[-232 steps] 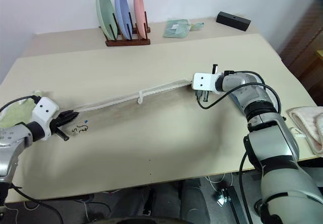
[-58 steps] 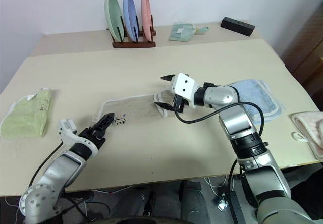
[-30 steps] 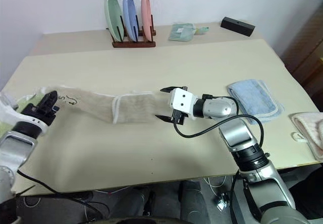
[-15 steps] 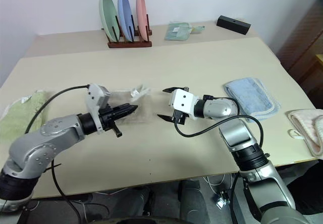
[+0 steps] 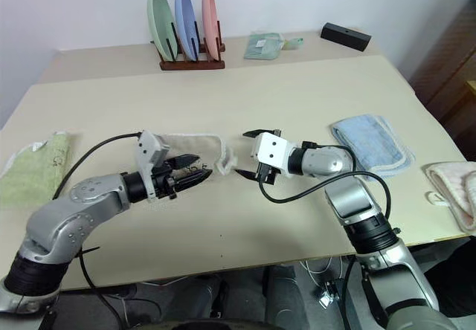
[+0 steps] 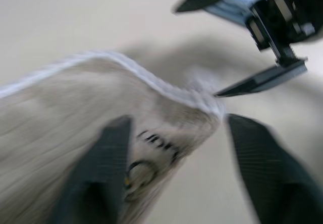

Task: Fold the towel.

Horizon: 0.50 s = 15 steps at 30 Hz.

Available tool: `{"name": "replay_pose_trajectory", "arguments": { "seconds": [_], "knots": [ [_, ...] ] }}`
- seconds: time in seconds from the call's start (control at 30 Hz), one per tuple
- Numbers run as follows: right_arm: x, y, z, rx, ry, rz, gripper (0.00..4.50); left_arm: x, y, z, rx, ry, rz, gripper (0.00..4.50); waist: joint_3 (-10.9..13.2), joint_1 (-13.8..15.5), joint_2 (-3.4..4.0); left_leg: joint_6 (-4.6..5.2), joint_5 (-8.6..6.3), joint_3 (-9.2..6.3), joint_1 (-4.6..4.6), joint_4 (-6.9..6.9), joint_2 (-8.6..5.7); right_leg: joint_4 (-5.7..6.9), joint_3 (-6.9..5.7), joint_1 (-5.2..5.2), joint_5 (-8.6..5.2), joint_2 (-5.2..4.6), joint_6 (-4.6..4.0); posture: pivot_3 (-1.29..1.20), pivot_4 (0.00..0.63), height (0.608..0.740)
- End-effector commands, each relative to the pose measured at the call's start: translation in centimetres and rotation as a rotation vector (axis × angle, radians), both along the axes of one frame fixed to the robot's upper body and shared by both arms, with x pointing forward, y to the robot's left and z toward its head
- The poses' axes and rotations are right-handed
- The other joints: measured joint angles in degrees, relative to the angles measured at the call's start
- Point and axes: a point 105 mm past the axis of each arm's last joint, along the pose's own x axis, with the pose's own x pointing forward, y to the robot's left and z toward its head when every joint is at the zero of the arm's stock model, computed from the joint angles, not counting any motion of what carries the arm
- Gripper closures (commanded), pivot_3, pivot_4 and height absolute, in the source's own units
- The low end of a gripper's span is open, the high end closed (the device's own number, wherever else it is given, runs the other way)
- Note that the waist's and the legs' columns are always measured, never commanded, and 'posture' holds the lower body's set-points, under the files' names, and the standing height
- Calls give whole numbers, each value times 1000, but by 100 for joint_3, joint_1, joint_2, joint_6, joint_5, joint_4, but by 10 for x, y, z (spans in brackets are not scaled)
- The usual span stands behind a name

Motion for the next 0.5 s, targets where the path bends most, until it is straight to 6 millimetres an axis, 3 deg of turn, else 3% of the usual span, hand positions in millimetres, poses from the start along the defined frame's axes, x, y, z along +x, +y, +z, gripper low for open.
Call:
{"name": "replay_pose_trajectory", "arguments": {
  "seconds": [0.03, 0.07, 0.13, 0.2, 0.3, 0.33, 0.5],
  "knots": [
    [5, -3, 25, 56, -38, -3, 535, -17, 30, 31, -97, -78, 57, 510, 1, -25, 1, 0, 0, 1, 0, 0, 0, 0, 1, 0, 0, 0, 0, 0, 150, 735],
    [6, -1, 29, 92, -16, -3, 867, -13, 47, 36, -106, -105, 142, 510, 3, -15, 1, 1, 0, 1, -1, 0, 0, -1, 1, -1, 0, -1, 0, 0, 150, 735],
    [7, 3, 36, 148, 11, -5, 1895, -3, 72, 41, -115, -133, 282, 1164, 3, 18, 0, -1, 0, 0, -1, 2, 1, 0, 1, 0, 0, 0, -1, 0, 150, 735],
    [6, 14, 46, 238, 45, 4, 2925, 7, 81, 42, -70, -169, 348, 2000, 3, 44, 0, -4, 3, -2, 2, 3, 2, 0, 0, 8, 2, 0, -3, 0, 150, 735],
    [10, 31, 56, 355, 116, -12, 4457, 24, 77, 33, 15, -179, 386, 3538, 2, 49, -2, -3, 2, -5, 3, 6, 0, -1, -2, 14, 2, -1, -3, 0, 150, 735],
    [12, 37, 56, 377, 147, -23, 4500, 29, 73, 30, 39, -181, 383, 4010, 2, 44, -2, -1, 1, -5, 3, 6, -2, -1, -2, 14, 2, -2, -2, 0, 150, 735],
    [23, 72, 40, 422, 263, -40, 4500, 48, 40, 13, 65, -164, 280, 4010, 2, 0, -1, 0, 0, -5, -4, 3, -3, -1, -4, -1, 2, 0, -2, 0, 150, 735]
  ]
}}
